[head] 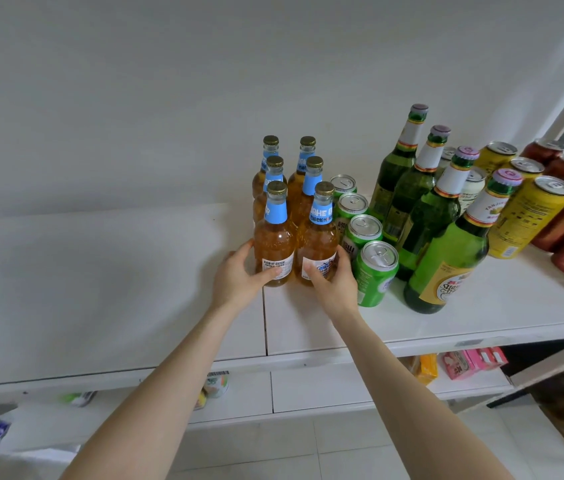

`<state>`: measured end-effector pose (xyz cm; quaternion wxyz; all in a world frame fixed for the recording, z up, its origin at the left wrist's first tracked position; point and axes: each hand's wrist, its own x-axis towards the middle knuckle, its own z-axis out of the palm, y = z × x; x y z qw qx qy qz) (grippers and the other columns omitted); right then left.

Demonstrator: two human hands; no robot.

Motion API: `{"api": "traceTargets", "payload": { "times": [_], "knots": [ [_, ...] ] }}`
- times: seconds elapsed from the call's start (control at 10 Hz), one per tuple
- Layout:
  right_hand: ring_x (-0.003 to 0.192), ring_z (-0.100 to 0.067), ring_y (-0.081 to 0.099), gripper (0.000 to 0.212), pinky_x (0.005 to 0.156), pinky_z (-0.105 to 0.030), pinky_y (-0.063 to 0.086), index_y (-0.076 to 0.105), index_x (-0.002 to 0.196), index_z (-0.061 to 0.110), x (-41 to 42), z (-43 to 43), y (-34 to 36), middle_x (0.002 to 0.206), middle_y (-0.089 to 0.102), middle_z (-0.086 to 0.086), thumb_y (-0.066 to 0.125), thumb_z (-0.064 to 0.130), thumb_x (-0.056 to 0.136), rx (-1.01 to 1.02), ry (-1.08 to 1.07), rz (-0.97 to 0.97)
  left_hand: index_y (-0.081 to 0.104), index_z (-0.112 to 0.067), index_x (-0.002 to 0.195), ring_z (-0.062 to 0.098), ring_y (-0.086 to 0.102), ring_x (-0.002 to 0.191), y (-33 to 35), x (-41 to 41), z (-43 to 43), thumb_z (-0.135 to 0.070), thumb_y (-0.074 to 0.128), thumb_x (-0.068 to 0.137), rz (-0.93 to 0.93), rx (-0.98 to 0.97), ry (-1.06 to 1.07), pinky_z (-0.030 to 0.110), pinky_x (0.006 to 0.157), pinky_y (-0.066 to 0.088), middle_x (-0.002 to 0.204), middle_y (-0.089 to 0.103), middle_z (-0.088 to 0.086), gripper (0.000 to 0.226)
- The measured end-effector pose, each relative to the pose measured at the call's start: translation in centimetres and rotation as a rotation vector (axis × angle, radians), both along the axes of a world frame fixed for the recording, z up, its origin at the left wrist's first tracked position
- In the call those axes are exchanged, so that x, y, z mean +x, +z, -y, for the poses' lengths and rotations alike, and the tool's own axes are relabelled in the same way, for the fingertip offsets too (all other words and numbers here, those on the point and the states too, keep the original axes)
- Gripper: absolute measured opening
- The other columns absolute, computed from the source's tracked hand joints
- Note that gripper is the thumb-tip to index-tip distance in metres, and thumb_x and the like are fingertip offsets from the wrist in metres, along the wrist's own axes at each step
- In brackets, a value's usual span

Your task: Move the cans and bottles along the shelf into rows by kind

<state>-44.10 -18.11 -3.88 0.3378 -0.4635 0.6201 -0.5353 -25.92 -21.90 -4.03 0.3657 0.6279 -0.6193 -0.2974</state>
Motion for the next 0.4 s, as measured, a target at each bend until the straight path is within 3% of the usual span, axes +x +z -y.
{"api": "traceTargets", "payload": {
  "times": [0.1, 0.3, 0.4],
  "knots": [
    [0.125, -0.02, 0.056, 0.069, 0.104, -0.033, 0.045, 0.043, 0.145, 0.015, 0.2, -0.6, 0.7, 0.138, 0.059, -0.001, 0.076, 0.029, 0.086, 0.059, -0.013, -0.136, 0.055, -0.023, 0.137, 0.027, 0.058, 0.114, 1.0, -0.3, -0.9, -0.057, 0.078, 0.072, 0.243, -0.114, 0.042, 0.039, 0.091, 0.052, 0.125, 0.063, 0.008, 0.077],
    [0.122, -0.026, 0.05, 0.064, 0.095, -0.036, 0.044, 0.045, 0.139, 0.013, -0.4, -3.9, 1.7, 0.133, 0.055, -0.008, 0.074, 0.028, 0.084, 0.07, 0.01, -0.399, 0.045, -0.017, 0.144, 0.034, 0.058, 0.113, 2.7, -0.7, -3.7, -0.046, 0.072, 0.081, 0.487, -0.185, 0.039, 0.043, 0.091, 0.05, 0.126, 0.059, 0.013, 0.074],
    [0.119, -0.03, 0.051, 0.061, 0.091, -0.039, 0.046, 0.048, 0.137, 0.009, -1.6, -6.9, 1.6, 0.13, 0.055, -0.011, 0.074, 0.027, 0.085, -0.017, -0.001, -0.581, 0.043, -0.017, 0.146, 0.034, 0.053, 0.119, 2.7, -0.6, -5.8, -0.043, 0.069, 0.085, 0.599, -0.254, 0.025, 0.044, 0.099, 0.044, 0.132, 0.055, 0.013, 0.071]
  ]
}}
